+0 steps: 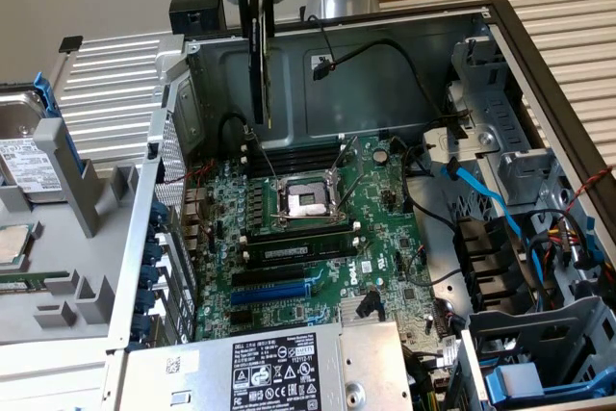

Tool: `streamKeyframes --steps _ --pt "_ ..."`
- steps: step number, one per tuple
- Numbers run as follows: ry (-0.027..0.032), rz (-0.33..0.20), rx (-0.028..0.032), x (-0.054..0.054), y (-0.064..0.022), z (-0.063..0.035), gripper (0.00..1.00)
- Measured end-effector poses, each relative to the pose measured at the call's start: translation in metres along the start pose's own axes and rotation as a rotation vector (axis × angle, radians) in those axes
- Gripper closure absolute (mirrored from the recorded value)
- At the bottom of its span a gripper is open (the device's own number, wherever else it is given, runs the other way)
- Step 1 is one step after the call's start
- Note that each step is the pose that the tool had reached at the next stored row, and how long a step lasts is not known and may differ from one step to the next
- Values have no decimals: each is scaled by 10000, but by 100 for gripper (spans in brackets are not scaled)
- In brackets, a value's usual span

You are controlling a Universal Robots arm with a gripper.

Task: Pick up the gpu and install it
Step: 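Insert the gpu into the slot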

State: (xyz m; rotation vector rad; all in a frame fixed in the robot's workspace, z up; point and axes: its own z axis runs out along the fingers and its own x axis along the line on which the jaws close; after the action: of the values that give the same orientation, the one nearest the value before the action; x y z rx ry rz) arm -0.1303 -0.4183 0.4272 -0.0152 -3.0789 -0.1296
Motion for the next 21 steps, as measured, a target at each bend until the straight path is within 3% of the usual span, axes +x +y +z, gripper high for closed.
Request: streamKeyframes --steps 7,14,21 --pt "25 -673 39 -39 -2 4 73" --pt "44 -897 53 -282 0 -1 73" --pt "134 -1966 116 -309 0 3 73"
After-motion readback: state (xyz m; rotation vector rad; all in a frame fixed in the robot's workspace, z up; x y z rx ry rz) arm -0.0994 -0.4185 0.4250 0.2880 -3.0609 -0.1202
